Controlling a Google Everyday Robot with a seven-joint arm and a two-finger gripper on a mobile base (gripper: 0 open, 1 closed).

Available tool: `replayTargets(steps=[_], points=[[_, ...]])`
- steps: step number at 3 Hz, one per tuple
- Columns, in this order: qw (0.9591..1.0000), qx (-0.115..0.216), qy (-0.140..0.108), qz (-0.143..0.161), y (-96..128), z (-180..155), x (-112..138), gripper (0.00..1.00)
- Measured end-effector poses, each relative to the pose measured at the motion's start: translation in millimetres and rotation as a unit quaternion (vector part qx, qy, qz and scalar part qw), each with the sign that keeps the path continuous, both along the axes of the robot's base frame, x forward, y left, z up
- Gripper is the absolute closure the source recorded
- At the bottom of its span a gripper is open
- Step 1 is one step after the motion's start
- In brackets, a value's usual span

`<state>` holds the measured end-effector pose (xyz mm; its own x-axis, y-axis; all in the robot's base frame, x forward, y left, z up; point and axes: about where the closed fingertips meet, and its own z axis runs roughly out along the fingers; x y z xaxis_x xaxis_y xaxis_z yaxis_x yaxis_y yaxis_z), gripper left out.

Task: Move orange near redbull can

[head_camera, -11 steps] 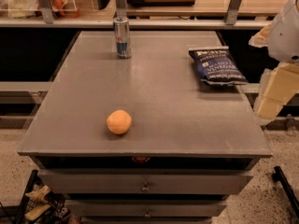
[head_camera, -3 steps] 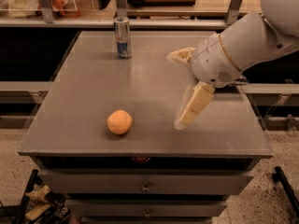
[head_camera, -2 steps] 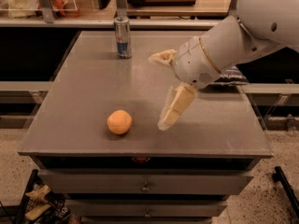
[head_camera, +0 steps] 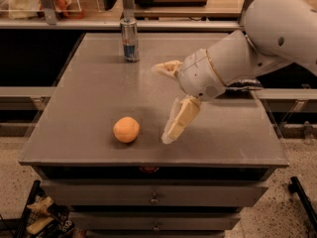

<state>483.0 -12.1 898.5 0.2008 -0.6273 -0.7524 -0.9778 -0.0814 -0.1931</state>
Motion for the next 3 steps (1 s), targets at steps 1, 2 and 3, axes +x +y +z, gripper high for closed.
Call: replayTargets(steps=[1, 2, 3], points=[[0.9987, 0.042, 0.011, 0.027, 16, -18, -4, 0.0], [0.9955, 0.074, 0.024, 0.055, 35, -32, -9, 0.0], [0.9914, 0.095, 0.035, 0.083, 53, -41, -13, 0.0]])
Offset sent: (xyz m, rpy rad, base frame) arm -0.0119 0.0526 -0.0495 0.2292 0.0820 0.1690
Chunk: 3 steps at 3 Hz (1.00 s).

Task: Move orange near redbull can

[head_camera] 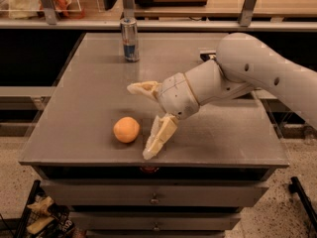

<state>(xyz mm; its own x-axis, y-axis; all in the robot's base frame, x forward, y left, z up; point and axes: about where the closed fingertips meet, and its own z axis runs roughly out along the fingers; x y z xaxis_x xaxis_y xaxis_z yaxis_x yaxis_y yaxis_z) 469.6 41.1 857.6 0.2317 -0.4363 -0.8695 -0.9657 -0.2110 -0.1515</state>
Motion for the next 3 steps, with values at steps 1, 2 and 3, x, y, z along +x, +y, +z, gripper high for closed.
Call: replayTargets(steps=[1, 2, 3], points=[[0.9997, 0.013, 0.01, 0.019, 11.8, -8.3, -2.2, 0.0], [0.9992, 0.019, 0.017, 0.029, 17.4, -14.6, -3.7, 0.17], [0.999, 0.023, 0.021, 0.034, 19.6, -18.3, -4.0, 0.39]])
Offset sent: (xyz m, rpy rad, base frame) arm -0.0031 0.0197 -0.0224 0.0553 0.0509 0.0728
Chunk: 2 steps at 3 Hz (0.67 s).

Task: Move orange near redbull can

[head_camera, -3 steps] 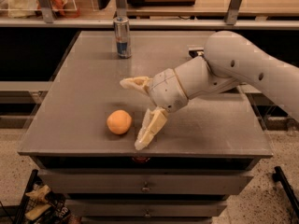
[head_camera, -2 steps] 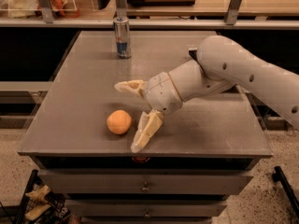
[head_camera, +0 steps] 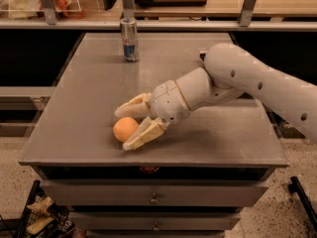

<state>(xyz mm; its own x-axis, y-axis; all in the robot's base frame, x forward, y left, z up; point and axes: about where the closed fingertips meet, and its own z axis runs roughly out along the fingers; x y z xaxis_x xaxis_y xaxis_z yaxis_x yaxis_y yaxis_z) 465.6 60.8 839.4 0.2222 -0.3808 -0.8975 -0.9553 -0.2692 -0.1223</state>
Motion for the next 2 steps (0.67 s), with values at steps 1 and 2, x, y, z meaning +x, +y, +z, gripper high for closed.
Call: replayTargets(steps=[1, 2], points=[[1.0, 0.001, -0.001, -0.001, -2.9, -0.9, 3.5, 0.71], [1.0, -0.001, -0.008, -0.006, -7.8, 2.3, 8.8, 0.95]])
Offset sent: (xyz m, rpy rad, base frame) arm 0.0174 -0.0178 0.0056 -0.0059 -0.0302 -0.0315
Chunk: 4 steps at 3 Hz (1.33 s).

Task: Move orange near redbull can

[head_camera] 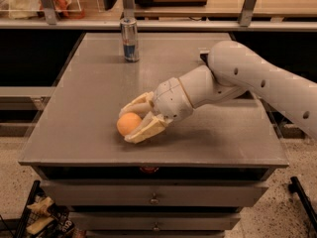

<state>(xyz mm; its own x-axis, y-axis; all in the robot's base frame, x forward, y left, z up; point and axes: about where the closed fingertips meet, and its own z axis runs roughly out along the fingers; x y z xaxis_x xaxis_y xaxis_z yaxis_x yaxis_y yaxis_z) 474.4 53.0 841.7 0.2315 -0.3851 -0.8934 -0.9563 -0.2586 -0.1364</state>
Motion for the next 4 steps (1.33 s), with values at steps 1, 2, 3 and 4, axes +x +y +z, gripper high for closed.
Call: replayTargets(steps=[1, 2, 3, 4], points=[[0.9993, -0.003, -0.034, -0.016, -16, 24, 20, 1.0], [0.9961, -0.007, -0.074, -0.049, -34, 58, 55, 1.0], [0.9961, -0.007, -0.074, -0.049, -34, 58, 55, 1.0], [0.9919, -0.005, -0.084, -0.095, -46, 63, 76, 1.0]])
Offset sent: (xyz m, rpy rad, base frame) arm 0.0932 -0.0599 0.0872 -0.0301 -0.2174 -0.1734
